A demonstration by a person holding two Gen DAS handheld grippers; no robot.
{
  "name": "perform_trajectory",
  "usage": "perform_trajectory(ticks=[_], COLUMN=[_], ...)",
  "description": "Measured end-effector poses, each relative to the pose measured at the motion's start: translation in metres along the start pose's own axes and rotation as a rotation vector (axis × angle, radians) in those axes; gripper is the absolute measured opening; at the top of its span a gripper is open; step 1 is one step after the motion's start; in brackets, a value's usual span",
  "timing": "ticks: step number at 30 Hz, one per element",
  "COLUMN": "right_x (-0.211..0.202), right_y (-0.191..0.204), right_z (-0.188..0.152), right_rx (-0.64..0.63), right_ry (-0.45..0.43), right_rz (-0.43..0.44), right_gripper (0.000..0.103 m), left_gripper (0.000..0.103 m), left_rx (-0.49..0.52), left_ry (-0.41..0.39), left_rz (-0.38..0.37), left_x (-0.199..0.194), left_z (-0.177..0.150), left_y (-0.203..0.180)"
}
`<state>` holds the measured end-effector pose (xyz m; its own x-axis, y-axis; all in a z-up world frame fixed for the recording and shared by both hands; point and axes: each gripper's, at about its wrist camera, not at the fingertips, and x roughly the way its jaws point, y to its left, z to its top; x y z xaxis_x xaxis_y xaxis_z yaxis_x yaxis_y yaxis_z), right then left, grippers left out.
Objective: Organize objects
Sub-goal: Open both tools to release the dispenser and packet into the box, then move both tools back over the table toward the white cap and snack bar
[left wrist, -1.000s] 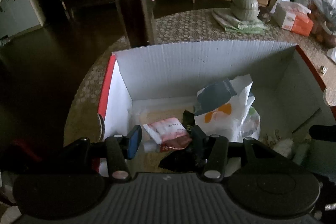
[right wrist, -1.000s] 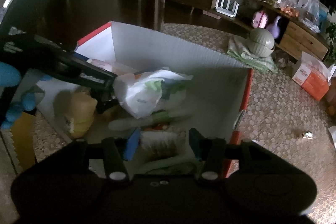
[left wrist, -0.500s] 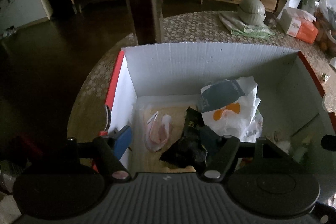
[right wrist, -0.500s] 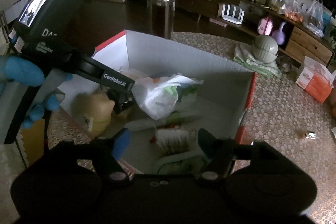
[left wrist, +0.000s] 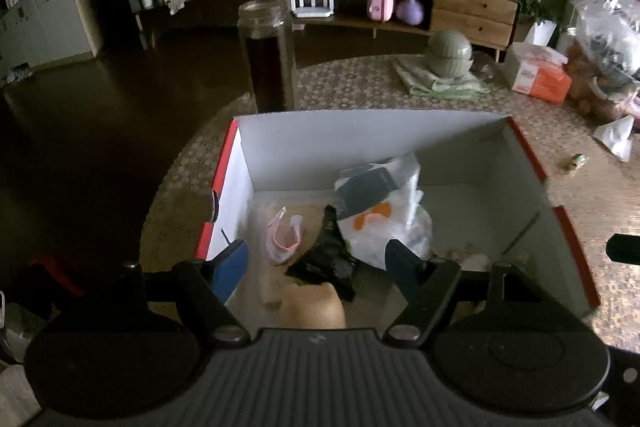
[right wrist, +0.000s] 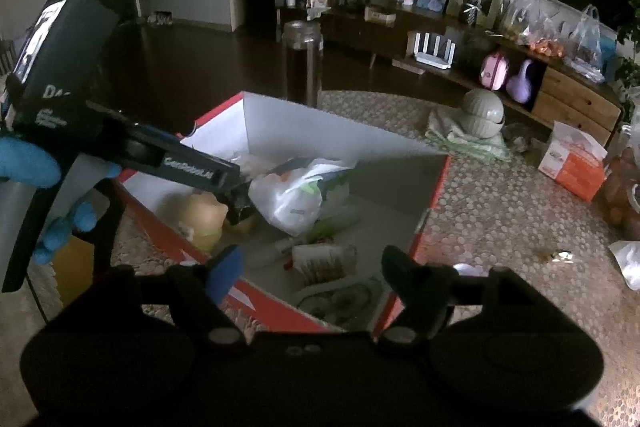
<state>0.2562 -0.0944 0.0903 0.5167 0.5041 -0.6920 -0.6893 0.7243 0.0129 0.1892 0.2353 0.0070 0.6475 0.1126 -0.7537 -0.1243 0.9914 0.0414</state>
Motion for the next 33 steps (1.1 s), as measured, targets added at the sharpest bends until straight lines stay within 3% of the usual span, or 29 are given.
perform_trajectory(ticks=[9,12,18,23,33], right_x=[-0.030,-0.040,-0.058,-0.072,-0.093], right_y=[-0.009,-0.014,-0.029,-0.047,-0.095], right_z=[-0.012,-0.017,-0.027,-0.038,-0.059], right_rx=[0.013,0.017,0.036,0.067,0.110], right_ry=[-0.035,-0.050,-0.070,-0.096,-0.123], right_rz=[0.010,0.014,0.015,0.015,-0.038], right_gripper=[0.080,0.083,0.088,0.102,0.103], left_gripper=[0.075,0.082,0.084,0.086,0.086], left_rx=[0.011,0.025,0.071,0.095,0.103], left_ry=[-0.046,-0.068,-0.111,-0.122,-0.140], left_rz=[-0.038,-0.066,-0.091,-0.120,-0.180], left_x=[-0.041,-0.055,-0.075,-0.083,-0.081], left_z=[-0.017,-0.024,-0.037,-0.045,-0.054], left_y=[-0.018,-0.030,-0.058,-0.082,-0.129])
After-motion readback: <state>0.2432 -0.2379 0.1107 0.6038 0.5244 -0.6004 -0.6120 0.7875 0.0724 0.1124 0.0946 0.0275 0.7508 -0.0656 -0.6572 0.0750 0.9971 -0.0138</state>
